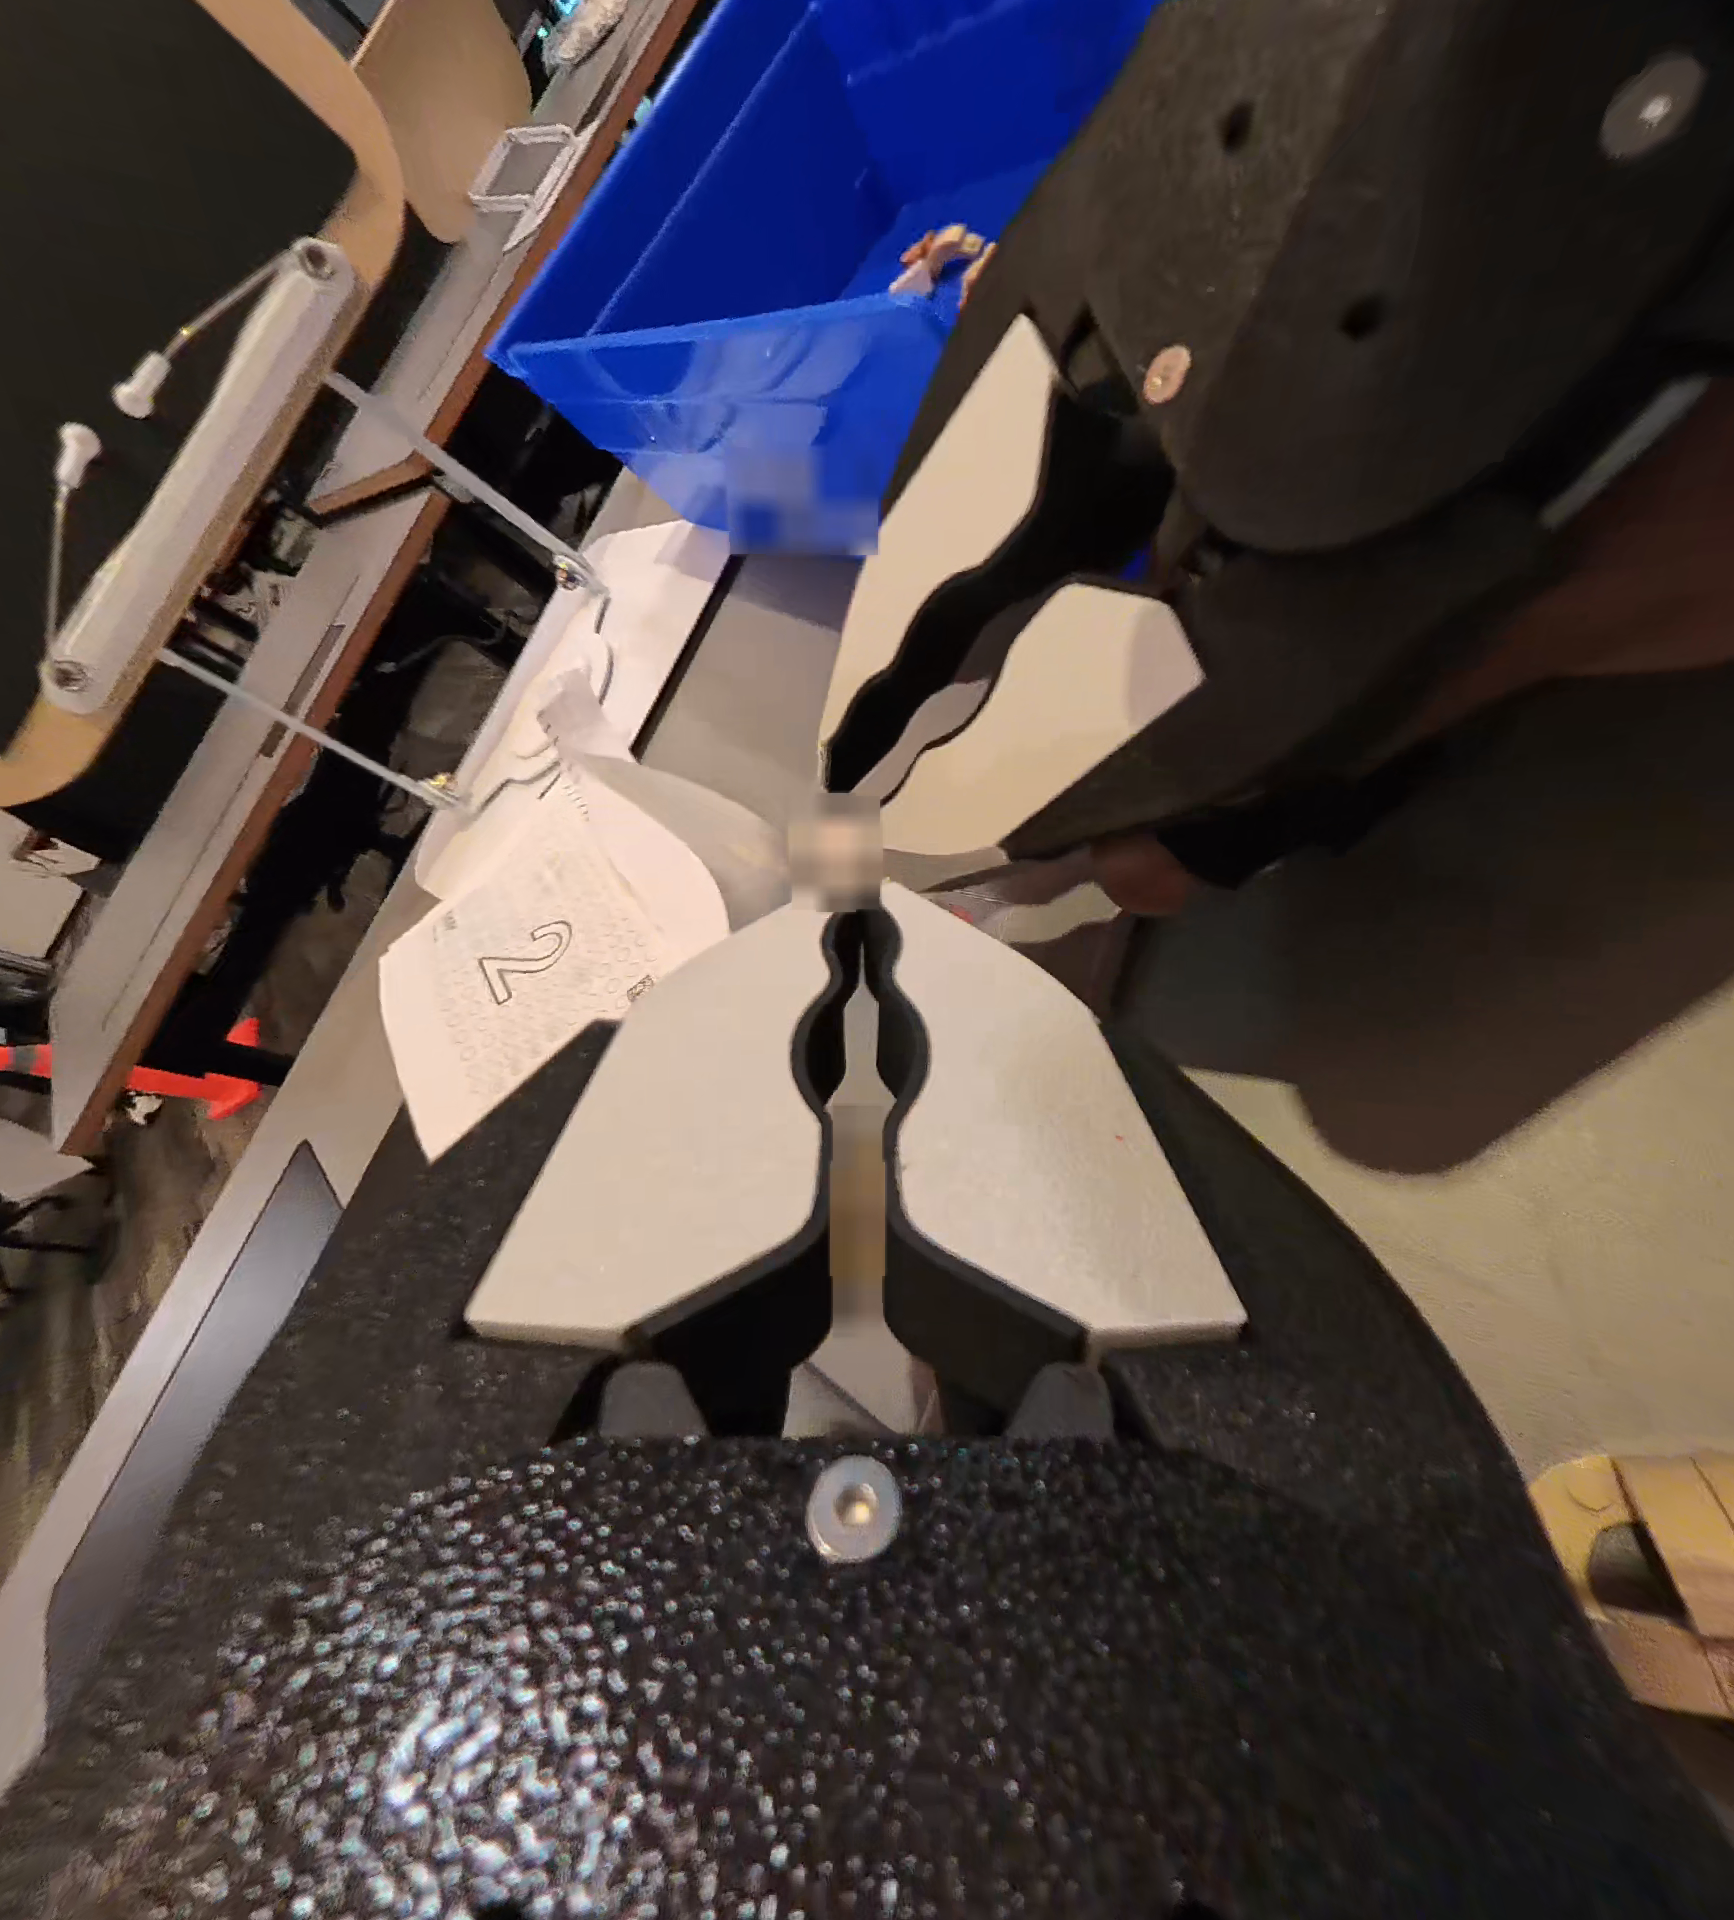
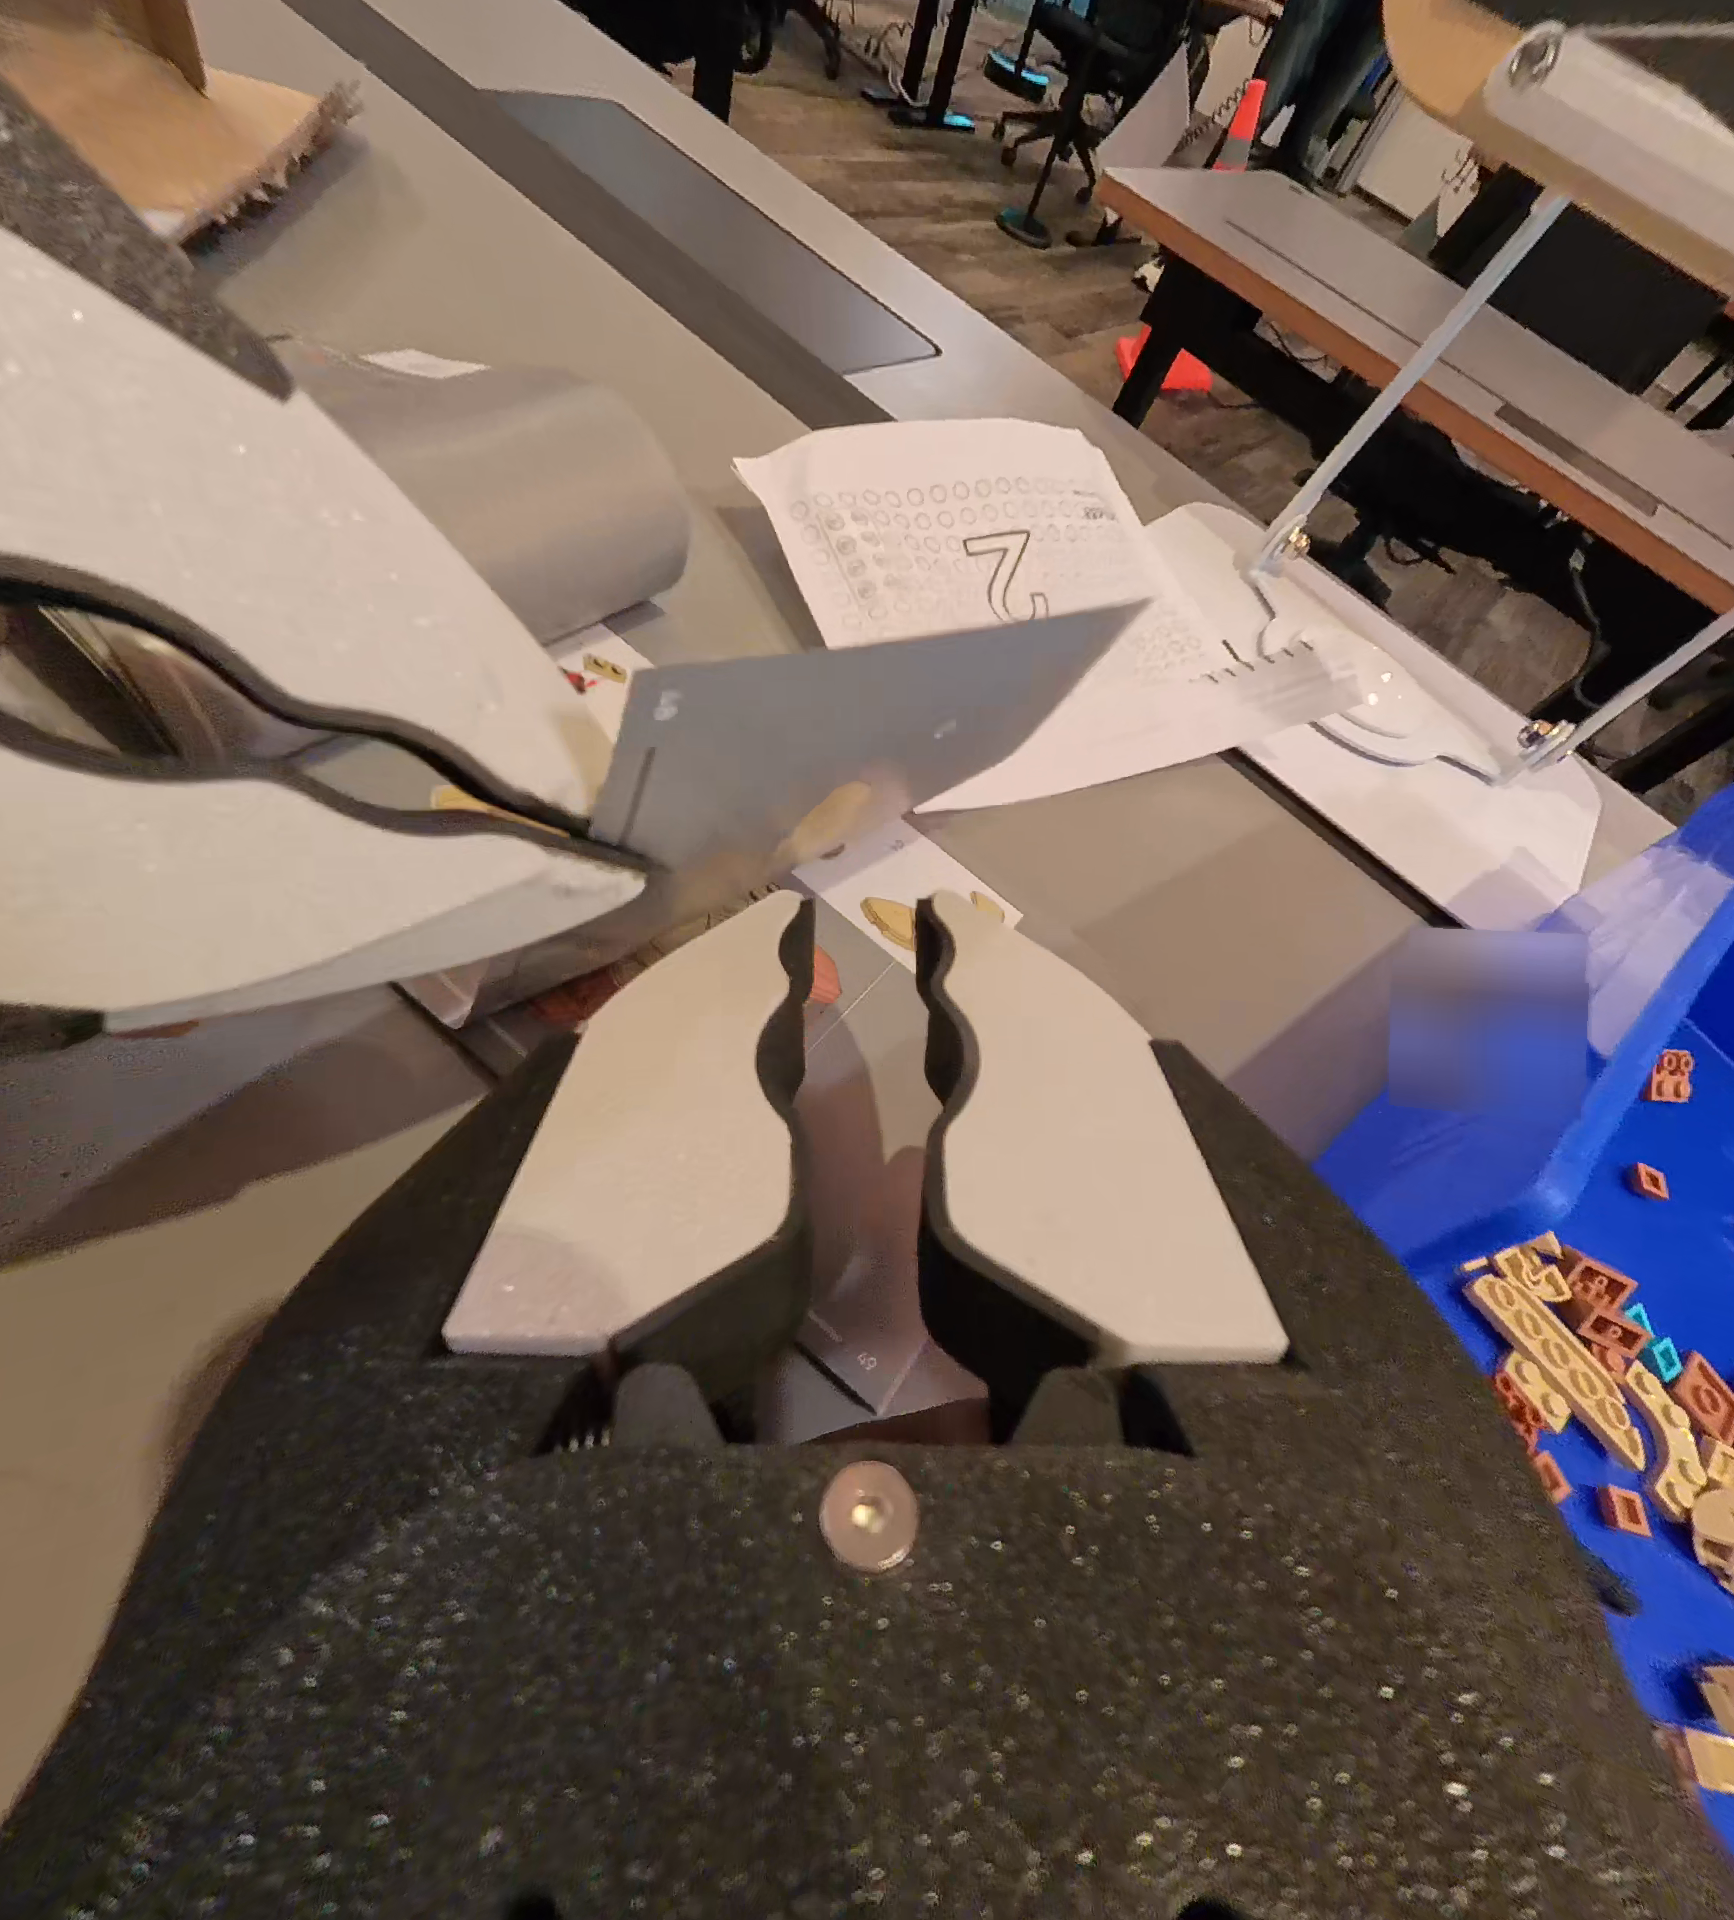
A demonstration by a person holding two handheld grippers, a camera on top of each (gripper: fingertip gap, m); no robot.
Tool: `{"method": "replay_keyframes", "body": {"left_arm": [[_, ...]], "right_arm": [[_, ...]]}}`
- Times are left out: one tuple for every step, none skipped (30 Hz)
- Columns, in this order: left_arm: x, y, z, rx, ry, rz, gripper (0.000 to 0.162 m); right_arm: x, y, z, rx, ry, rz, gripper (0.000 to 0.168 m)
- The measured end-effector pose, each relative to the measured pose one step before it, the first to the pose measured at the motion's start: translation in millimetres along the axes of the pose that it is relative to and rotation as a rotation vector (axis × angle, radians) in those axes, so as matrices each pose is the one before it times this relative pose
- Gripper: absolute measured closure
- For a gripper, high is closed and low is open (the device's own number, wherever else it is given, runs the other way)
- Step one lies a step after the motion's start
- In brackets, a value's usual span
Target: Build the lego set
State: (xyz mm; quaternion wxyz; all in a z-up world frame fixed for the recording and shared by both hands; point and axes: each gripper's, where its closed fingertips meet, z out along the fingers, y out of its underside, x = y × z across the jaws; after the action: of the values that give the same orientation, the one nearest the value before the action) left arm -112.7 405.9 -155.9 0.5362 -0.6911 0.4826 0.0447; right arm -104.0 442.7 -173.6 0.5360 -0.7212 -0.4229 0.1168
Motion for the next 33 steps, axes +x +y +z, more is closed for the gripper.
{"method": "replay_keyframes", "body": {"left_arm": [[1.87,0.79,1.24,-0.0018,0.0035,0.0005,0.162],[1.15,0.69,1.15,-0.0008,0.0053,-0.0073,0.162],[0.76,0.80,1.03,0.0002,0.0070,-0.0130,0.162],[0.52,0.68,0.87,0.0004,0.0079,-0.0156,0.162],[0.29,0.71,0.67,0.0005,0.0064,-0.0142,0.162],[0.14,0.70,0.51,-0.0001,0.0051,-0.0120,0.162],[0.09,0.73,0.36,-0.0009,0.0037,-0.0092,0.162],[-0.18,0.73,0.20,-0.0021,0.0021,-0.0074,0.162],[-0.18,0.17,0.10,0.0005,0.0021,-0.0077,0.162],[-0.18,-0.11,-0.17,0.0025,0.0026,-0.0072,0.162],[-0.39,-0.02,-0.20,-0.0003,0.0008,-0.0066,0.162],[-0.48,0.28,-0.20,-0.0015,0.0000,-0.0055,0.162],[-0.59,0.02,-0.24,0.0009,-0.0002,-0.0057,0.162],[-0.41,-0.20,-0.24,0.0029,0.0015,-0.0075,0.162],[-0.50,-0.16,-0.13,0.0019,0.0016,-0.0094,0.162],[-0.39,-0.26,-0.16,0.0026,0.0023,-0.0087,0.162],[-0.68,-0.44,-0.23,0.0034,0.0001,-0.0085,0.162],[-0.45,-0.33,-0.27,0.0026,0.0014,-0.0068,0.162],[-0.66,-0.10,-0.38,0.0003,-0.0002,-0.0059,0.162],[-0.60,-0.03,-0.31,0.0004,-0.0008,-0.0049,0.162],[-0.81,-0.14,-0.35,0.0011,-0.0017,-0.0050,0.162],[-1.18,-0.49,-0.79,0.0034,-0.0033,-0.0060,0.162],[-1.63,-0.83,-1.02,0.0053,-0.0044,-0.0075,0.162],[-2.06,-1.05,-1.21,0.0064,-0.0035,-0.0110,0.162],[-2.46,-1.51,-1.75,0.0099,-0.0020,-0.0160,0.162],[-3.07,-1.70,-2.14,0.0130,-0.0013,-0.0237,0.162],[-3.37,-1.75,-2.25,0.0134,0.0007,-0.0294,0.162],[-3.43,-1.47,-2.27,0.0121,0.0018,-0.0302,0.162],[-3.95,-1.26,-2.28,0.0112,-0.0021,-0.0293,0.162],[-3.89,-1.19,-2.34,0.0126,-0.0009,-0.0301,0.162],[-3.97,-1.14,-2.53,0.0124,0.0005,-0.0344,0.162],[-4.57,-0.90,-2.54,0.0114,-0.0008,-0.0375,0.162],[-4.59,-0.69,-2.75,0.0109,0.0007,-0.0391,0.162]], "right_arm": [[0.43,1.75,0.41,-0.0094,-0.0003,0.0029,0.150],[0.23,0.77,0.16,-0.0046,-0.0015,0.0014,0.150],[0.12,-0.05,-0.10,0.0008,-0.0007,0.0012,0.150],[0.09,-0.14,-0.21,0.0013,0.0005,-0.0002,0.150],[-0.27,0.20,-0.05,-0.0008,-0.0002,-0.0021,0.150],[-0.32,0.43,0.04,-0.0027,-0.0006,-0.0033,0.150],[-0.26,0.17,-0.03,-0.0013,0.0009,-0.0031,0.150],[-0.13,-0.11,-0.06,0.0007,0.0018,-0.0030,0.150],[-0.18,-0.01,-0.06,-0.0002,0.0011,-0.0025,0.150],[0.04,0.00,0.13,-0.0004,0.0018,-0.0014,0.150],[0.01,0.09,0.01,-0.0004,0.0011,-0.0006,0.150],[0.04,-0.03,0.05,-0.0001,0.0006,-0.0003,0.150],[-0.06,-0.08,0.01,0.0003,0.0003,-0.0005,0.150],[-0.05,-0.12,-0.03,0.0006,0.0009,-0.0007,0.150],[0.01,-0.19,0.01,0.0012,0.0010,-0.0013,0.150],[-0.30,-0.40,0.10,0.0017,0.0006,-0.0023,0.150],[-0.48,-0.40,0.15,0.0021,-0.0003,-0.0038,0.150],[-0.59,-0.32,0.14,0.0014,0.0002,-0.0053,0.150],[-0.62,-0.25,0.21,0.0011,0.0003,-0.0061,0.150],[-0.55,-0.15,0.19,-0.0001,0.0010,-0.0065,0.150],[-0.54,0.09,0.32,-0.0012,0.0013,-0.0070,0.150],[-0.55,-0.42,0.24,0.0012,0.0012,-0.0059,0.150],[-0.60,-0.59,0.34,0.0022,0.0001,-0.0036,0.150],[-0.77,-0.65,0.29,0.0019,-0.0006,-0.0022,0.150],[-0.50,-0.54,0.32,0.0014,0.0002,-0.0015,0.150],[-0.48,-0.44,0.27,0.0014,-0.0004,-0.0003,0.150],[-0.28,-0.49,0.22,0.0020,-0.0003,0.0003,0.150],[-0.06,-0.32,0.09,0.0010,0.0008,0.0002,0.150],[-0.04,-0.15,0.31,-0.0001,0.0004,0.0008,0.150],[-0.09,-0.38,0.24,0.0008,-0.0003,0.0021,0.150],[-0.39,-0.60,0.37,0.0014,-0.0019,0.0041,0.150],[-0.66,-0.71,0.61,0.0007,-0.0040,0.0058,0.150],[-1.11,-0.77,0.69,-0.0011,-0.0064,0.0047,0.150]]}}
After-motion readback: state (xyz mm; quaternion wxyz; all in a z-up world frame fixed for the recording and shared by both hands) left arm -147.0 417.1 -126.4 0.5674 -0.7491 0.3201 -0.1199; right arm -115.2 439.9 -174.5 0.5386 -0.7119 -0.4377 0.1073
